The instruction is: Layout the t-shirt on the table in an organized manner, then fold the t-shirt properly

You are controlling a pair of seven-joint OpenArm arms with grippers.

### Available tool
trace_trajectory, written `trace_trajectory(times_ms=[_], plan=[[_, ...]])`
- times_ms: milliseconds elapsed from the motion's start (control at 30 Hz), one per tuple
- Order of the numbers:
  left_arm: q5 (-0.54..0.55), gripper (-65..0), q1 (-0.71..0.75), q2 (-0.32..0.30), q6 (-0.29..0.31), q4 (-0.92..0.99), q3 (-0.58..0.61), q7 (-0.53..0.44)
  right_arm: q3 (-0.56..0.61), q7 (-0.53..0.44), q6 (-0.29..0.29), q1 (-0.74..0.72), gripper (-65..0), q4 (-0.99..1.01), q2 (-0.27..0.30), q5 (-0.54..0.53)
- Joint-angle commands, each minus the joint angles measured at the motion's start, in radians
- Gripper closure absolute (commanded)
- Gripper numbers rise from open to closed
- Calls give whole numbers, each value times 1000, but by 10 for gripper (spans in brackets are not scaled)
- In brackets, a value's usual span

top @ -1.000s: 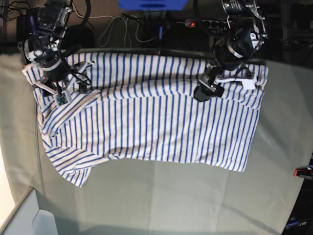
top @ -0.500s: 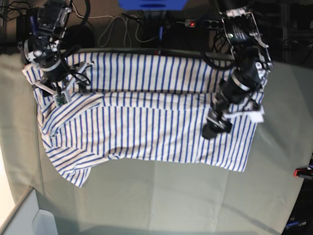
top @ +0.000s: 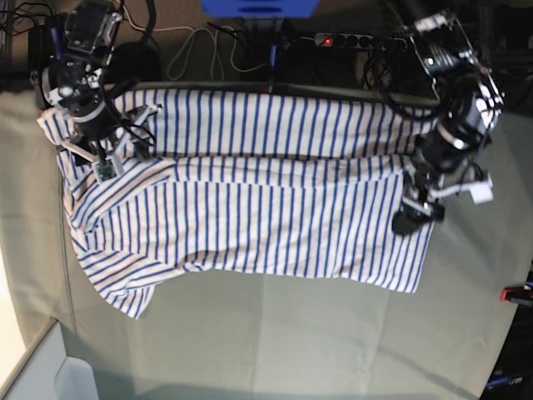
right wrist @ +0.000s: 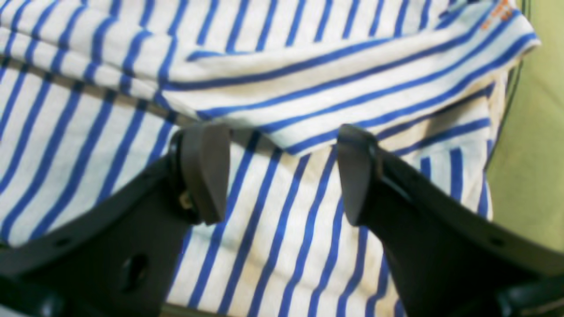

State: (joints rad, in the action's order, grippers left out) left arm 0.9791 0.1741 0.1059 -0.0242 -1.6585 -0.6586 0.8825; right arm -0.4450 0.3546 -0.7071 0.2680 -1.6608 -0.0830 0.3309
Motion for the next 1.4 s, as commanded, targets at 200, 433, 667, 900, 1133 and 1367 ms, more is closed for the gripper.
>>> trace_trajectory(times_ms=[200, 433, 667, 900, 1133, 1367], plan=[[74, -639, 155, 1, 16, -62, -34, -27, -2, -19, 9, -3, -384, -17, 5, -14], [74, -639, 97, -8, 19, 50, -65, -30, 27, -19, 9, -3, -384, -17, 4, -14], [59, -639, -46, -16, 11, 90, -66, -35, 27, -19, 9, -2, -384, -16, 4, -14], [56, -639, -192, -67, 11, 163, -143, -32, 21, -18, 9, 6, -384, -16, 5, -14], [59, -639, -183, -96, 17, 162, -163, -26, 22, -18, 9, 6, -384, -16, 5, -14], [59, -638, -66, -96, 20, 162, -86, -26, 24, -18, 9, -2, -384, -17, 5, -14]])
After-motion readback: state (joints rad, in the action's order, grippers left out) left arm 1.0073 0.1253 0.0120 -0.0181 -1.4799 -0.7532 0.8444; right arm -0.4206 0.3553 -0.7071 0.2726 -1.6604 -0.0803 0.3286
